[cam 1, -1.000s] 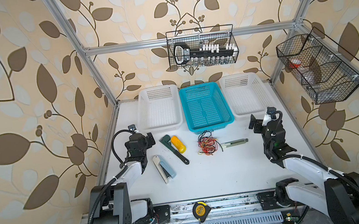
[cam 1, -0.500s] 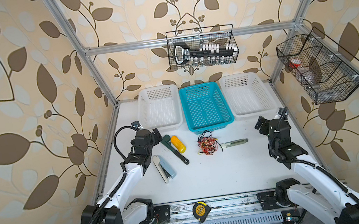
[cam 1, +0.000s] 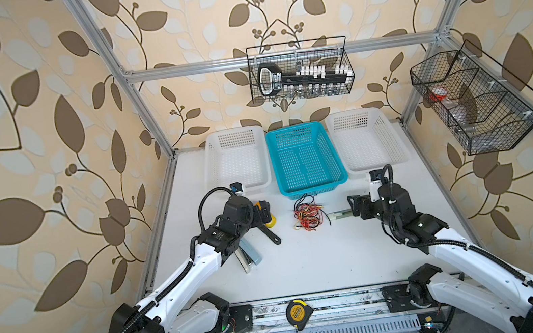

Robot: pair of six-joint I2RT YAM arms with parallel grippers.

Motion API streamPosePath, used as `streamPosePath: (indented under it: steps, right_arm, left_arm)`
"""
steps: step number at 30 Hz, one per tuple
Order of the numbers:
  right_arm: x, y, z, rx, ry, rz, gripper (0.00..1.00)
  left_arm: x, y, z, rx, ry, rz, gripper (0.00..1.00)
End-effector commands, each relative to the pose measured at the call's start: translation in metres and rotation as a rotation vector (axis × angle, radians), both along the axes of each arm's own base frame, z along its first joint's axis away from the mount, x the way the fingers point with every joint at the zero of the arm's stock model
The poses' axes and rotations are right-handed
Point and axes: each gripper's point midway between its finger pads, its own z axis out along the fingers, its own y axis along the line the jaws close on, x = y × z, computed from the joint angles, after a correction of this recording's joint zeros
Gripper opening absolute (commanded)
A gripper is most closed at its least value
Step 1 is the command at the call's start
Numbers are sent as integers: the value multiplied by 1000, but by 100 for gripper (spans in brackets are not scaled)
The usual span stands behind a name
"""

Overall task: Untangle the cables
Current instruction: 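Move both grippers forward toward the tangled red, yellow and black wires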

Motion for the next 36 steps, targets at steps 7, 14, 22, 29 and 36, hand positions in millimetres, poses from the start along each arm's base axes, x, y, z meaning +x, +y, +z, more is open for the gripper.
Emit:
streamPosePath:
  steps: [7, 14, 22, 29, 36]
  right_arm:
    - [9, 87, 23, -19, -22, 241, 66]
    - [21, 131, 14, -61, 5, 339, 56]
    - [25, 149, -17, -118, 66, 378, 53]
    - [39, 149, -26, -137, 45, 327, 54]
    - [51, 156, -38, -189, 62, 333, 56]
  left_arm:
    - [-15, -52, -8, -105, 22, -140, 99]
    - [-10, -46, -22, -124, 26, -62, 99]
    - [-6, -47, -21, -97, 13, -75, 99]
    - [-3, -53, -17, -110, -9, -102, 99]
    - [-2, -54, -20, -99, -3, -108, 99]
